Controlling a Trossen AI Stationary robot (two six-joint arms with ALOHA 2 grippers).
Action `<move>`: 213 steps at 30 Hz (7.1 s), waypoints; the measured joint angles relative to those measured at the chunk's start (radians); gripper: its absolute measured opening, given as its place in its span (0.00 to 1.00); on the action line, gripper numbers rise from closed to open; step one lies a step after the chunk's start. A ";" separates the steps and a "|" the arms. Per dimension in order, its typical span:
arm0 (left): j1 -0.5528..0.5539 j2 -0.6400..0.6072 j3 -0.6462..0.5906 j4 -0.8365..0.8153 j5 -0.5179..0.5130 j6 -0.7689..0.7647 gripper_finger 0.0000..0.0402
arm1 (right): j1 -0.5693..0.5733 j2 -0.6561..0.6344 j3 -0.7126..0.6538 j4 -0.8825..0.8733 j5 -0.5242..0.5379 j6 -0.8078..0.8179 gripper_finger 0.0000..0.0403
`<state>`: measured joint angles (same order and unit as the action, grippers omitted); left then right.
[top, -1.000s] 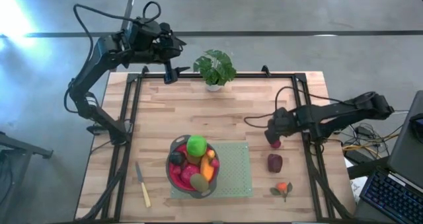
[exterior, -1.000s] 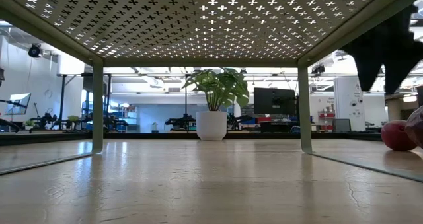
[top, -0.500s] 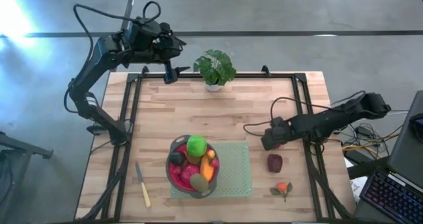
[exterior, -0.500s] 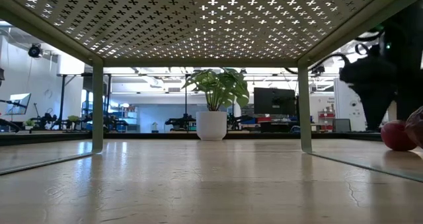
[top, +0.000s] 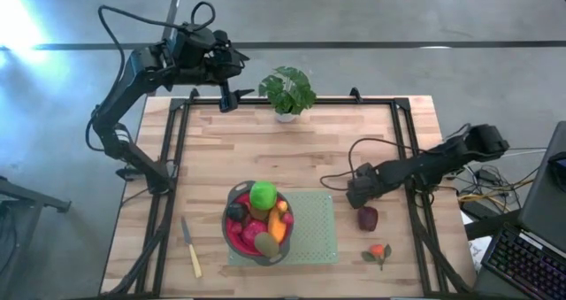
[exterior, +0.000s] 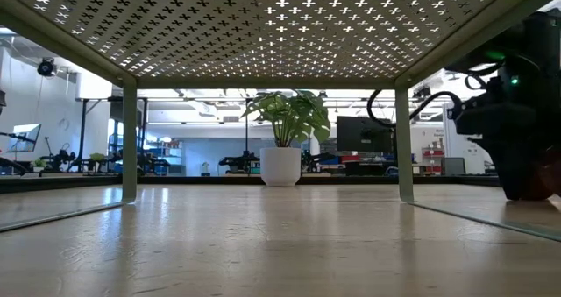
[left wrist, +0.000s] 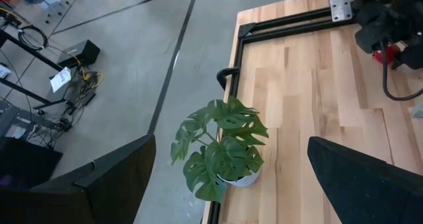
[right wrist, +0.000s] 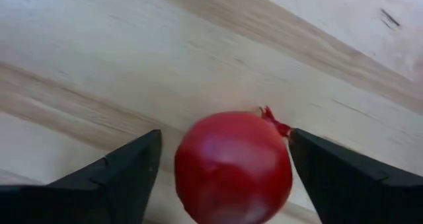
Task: Pick & Place Fruit
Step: Put the pomegranate into the red strainer, then put the red apple into the red bowl
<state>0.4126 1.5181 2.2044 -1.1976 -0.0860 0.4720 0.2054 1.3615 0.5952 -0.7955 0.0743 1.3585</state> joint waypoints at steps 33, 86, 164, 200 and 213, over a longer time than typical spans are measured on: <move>-0.001 0.000 0.000 0.000 0.000 -0.029 0.99 | 0.000 -0.247 0.365 -0.007 0.133 -0.396 0.50; 0.000 0.000 0.000 0.008 0.000 -0.076 0.99 | 0.248 0.311 0.981 0.455 0.164 -1.211 0.56; -0.001 -0.002 0.000 -0.077 -0.009 -0.075 0.99 | 0.627 0.348 1.213 -0.776 0.428 0.277 0.70; 0.000 0.000 0.000 -0.075 -0.008 -0.003 0.99 | 0.629 0.349 0.649 -0.526 0.212 0.947 0.98; -0.001 0.000 0.000 -0.075 -0.008 -0.029 0.99 | 0.610 0.350 0.415 -0.277 0.213 0.962 0.98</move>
<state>0.4114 1.5181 2.2047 -1.2724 -0.0944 0.4427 0.8149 1.7118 1.0101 -1.0720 0.2870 2.3204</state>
